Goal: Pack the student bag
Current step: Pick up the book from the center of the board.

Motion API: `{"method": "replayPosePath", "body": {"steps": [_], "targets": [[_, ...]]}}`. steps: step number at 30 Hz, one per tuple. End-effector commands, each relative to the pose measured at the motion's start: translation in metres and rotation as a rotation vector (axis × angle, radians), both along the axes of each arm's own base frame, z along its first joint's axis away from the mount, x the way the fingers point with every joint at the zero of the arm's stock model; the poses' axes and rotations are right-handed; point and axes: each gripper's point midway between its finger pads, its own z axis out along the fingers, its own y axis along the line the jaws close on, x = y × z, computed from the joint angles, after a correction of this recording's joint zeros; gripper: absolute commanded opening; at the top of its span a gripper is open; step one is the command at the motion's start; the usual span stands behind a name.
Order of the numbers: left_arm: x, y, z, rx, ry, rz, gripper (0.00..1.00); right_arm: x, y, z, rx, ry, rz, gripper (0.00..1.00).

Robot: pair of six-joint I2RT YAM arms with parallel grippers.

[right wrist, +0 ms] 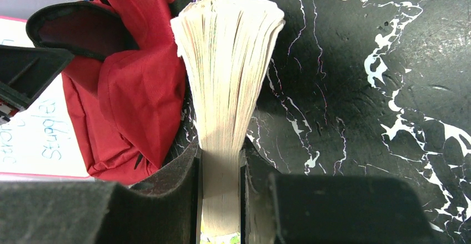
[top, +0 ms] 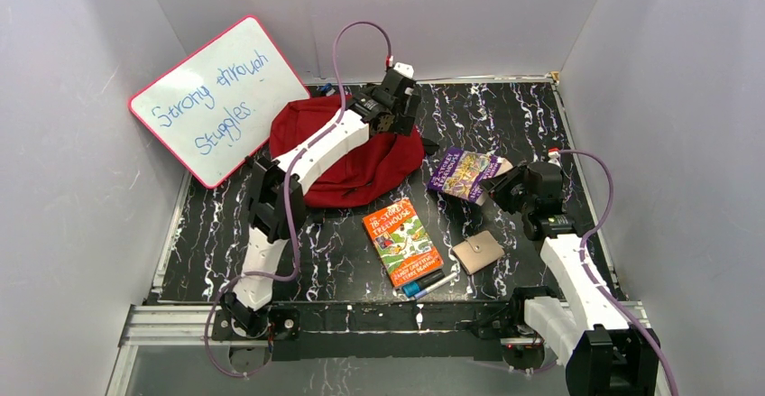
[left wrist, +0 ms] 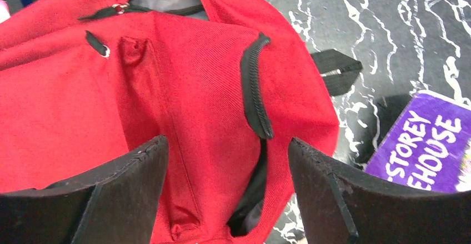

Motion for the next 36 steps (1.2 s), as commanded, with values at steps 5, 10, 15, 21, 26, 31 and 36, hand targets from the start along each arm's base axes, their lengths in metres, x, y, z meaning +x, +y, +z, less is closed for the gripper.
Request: {"method": "replayPosePath", "body": {"steps": [5, 10, 15, 21, 26, 31, 36], "targets": [[0.019, 0.015, -0.001, 0.131, -0.054, 0.033, 0.59, -0.015, 0.001, -0.017, -0.027, 0.054, 0.045, 0.00], [0.016, 0.006, -0.001, 0.120, -0.026, -0.025, 0.43, -0.018, -0.004, -0.011, -0.043, 0.063, 0.016, 0.00], [0.009, 0.001, 0.033, 0.049, -0.051, -0.071, 0.09, -0.014, -0.012, 0.029, -0.067, -0.052, -0.016, 0.00], [-0.008, 0.009, 0.081, 0.004, -0.094, -0.106, 0.00, -0.011, -0.011, 0.090, -0.079, -0.197, -0.001, 0.00], [-0.025, 0.025, 0.118, -0.022, -0.137, -0.118, 0.00, -0.010, -0.001, 0.141, -0.023, -0.325, 0.037, 0.00], [-0.044, 0.038, 0.143, -0.070, -0.162, -0.152, 0.00, -0.011, 0.021, 0.178, 0.076, -0.433, 0.134, 0.00], [-0.059, 0.055, 0.153, -0.105, -0.184, -0.162, 0.00, -0.012, 0.046, 0.197, 0.204, -0.497, 0.254, 0.00]]}}
